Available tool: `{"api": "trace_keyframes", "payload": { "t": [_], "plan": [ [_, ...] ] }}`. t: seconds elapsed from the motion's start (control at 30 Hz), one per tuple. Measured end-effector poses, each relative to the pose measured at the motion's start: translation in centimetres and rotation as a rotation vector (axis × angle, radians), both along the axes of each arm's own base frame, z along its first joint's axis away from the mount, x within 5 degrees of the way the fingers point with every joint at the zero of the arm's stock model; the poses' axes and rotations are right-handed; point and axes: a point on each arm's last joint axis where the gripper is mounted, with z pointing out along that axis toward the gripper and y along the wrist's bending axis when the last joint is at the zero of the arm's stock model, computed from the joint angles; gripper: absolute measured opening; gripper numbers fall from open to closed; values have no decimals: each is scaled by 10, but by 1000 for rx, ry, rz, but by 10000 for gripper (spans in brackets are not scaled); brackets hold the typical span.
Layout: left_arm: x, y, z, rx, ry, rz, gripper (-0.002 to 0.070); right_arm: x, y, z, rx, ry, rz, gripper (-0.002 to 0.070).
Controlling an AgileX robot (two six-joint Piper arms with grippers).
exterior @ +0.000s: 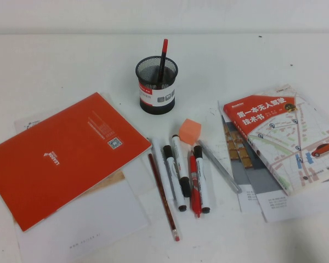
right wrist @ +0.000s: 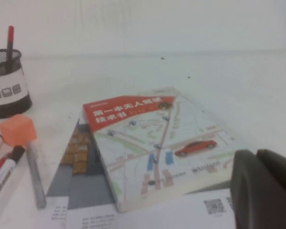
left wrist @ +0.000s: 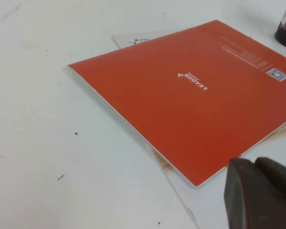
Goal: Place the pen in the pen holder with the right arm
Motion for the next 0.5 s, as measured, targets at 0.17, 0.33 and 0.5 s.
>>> {"api": "trace_keyframes", "payload": {
  "t": [0.17, 0.33, 0.5],
  "plan": [
    [0, 0, 0, 0, 0, 0, -3, -4, 0, -11, -13, 89, -4, -19],
    [0, 0, 0, 0, 0, 0, -2, -6, 0, -20, -25, 186, 6, -19],
    [0, 0, 0, 0, 0, 0, -3, -6, 1, -21, -22, 193, 7, -19]
  ]
}}
